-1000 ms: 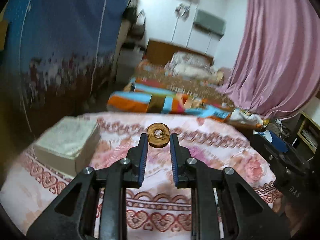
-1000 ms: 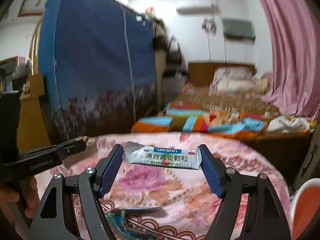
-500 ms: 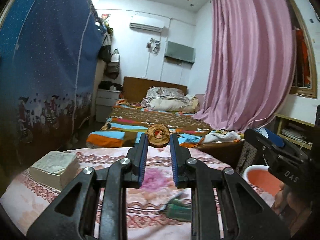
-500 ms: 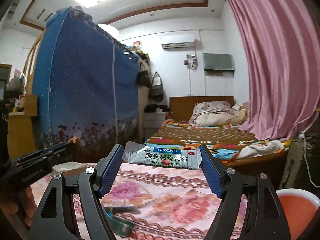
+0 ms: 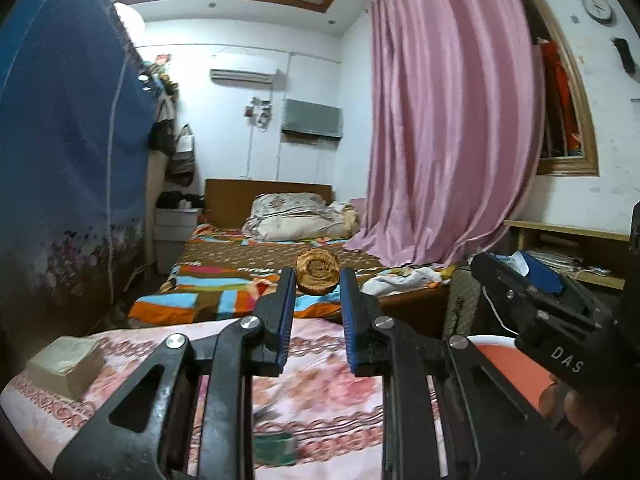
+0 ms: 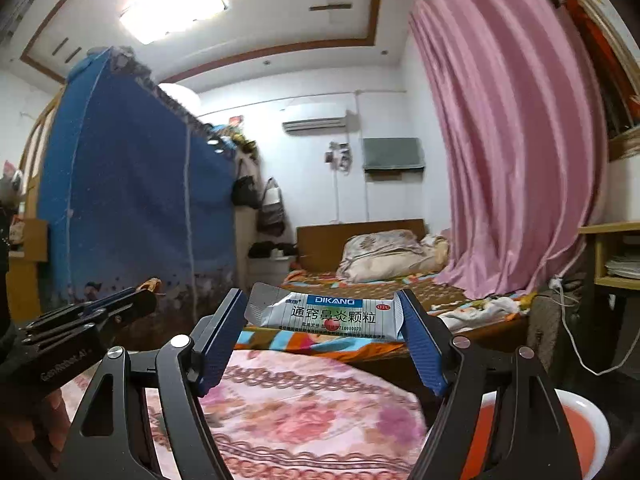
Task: Collect trash
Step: 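Lift the ring and sachet and carry both toward the orange bucket, then open both tools over the orange bucket to drop the ring and sachet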
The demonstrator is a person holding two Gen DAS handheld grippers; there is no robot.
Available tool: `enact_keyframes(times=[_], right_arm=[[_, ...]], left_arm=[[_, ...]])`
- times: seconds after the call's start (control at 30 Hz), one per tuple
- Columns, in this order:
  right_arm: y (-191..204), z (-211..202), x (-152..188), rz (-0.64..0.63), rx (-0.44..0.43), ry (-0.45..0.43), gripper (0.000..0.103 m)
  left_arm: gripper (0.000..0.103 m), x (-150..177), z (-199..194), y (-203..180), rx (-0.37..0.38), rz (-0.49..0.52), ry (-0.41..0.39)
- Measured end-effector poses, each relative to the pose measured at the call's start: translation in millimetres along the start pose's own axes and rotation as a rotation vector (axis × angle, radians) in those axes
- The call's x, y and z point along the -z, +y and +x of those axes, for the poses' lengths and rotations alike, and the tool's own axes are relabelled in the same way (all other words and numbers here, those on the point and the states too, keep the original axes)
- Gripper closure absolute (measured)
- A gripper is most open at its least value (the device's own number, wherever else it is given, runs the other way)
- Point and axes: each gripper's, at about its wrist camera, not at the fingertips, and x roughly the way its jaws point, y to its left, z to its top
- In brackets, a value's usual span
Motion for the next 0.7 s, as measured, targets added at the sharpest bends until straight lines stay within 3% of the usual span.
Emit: enact_keyframes(times=[0.37, 0.7], right_arm=[[-60.3, -21.2, 0.5, 0.037, 0.167, -0.020, 0.028], [-117.9, -22.2, 12.9, 0.130, 0.290, 0.095, 0.027]], left_arm=[[0.097, 3.3, 32.5, -62.9, 0.202, 0.000, 0.096], [0.097, 24.0, 61.4, -116.5, 0.324, 0.034, 0.238]])
